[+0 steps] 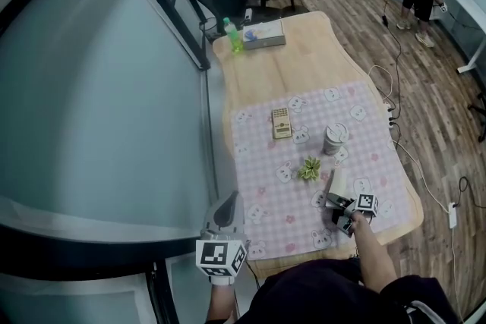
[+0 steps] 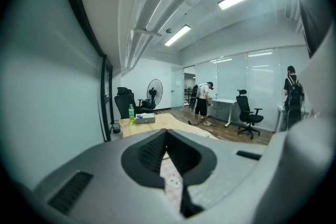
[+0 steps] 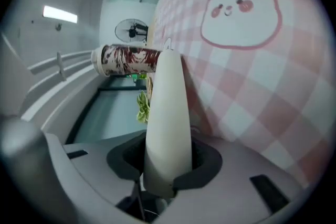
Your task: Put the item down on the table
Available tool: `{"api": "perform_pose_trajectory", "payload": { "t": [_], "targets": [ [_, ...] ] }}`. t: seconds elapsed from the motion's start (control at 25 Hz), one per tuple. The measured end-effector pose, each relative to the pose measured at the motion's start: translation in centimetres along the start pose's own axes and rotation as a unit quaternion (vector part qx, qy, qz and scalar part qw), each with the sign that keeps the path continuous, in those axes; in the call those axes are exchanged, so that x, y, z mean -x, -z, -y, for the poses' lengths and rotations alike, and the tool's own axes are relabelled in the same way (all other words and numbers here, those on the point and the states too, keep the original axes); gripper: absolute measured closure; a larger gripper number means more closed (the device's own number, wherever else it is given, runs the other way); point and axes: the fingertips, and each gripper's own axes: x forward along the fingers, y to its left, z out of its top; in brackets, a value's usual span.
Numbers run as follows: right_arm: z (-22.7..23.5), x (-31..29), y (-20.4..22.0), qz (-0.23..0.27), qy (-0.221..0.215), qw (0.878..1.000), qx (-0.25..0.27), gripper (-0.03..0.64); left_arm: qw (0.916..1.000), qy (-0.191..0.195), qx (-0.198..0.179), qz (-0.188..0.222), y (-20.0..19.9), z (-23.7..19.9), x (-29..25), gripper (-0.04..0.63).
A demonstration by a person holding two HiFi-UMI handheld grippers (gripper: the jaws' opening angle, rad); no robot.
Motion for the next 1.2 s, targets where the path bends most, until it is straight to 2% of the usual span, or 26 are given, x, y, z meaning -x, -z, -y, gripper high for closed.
{"api": "perform_pose_trajectory", "payload": {
  "t": [0.08,0.16,0.24,0.8,1.04,1.08,1.2],
  "targets": [
    [-0.5,0.1,-0.1,0.026,-0.060,0.997,-0.049,0.482,1.0000,-0.003,-0.001,-0.003,0.1,-0.1,0.1,0.594],
    [-1.1,0.3,-0.2,0.041,-0.122,0.988,-0.083,0.482,1.0000,-0.005,0.001,-0.003,0.2,-0.1,0.3,0.594],
    [-1.3,0.1,-0.4,0.046,-0.143,0.984,-0.093,0.483,1.0000,-0.002,0.004,-0.001,0.2,0.0,0.2,0.595],
    [-1.1,-0.5,0.0,0.025,-0.093,0.993,-0.069,0.474,0.9998,0.018,0.001,-0.011,0.7,1.8,-0.2,0.594],
    [-0.8,-0.8,-0.3,0.048,-0.089,0.990,-0.100,0.466,0.9997,0.018,0.002,-0.015,1.0,1.9,-0.2,0.595],
    [-0.9,-0.8,-0.2,0.048,-0.088,0.989,-0.105,0.444,0.9997,0.018,0.003,-0.015,1.0,1.9,-0.1,0.594],
    [-1.4,-1.1,-0.1,0.043,-0.085,0.987,-0.131,0.320,0.9997,0.019,0.006,-0.017,1.3,1.9,-0.1,0.595]
  ]
}}
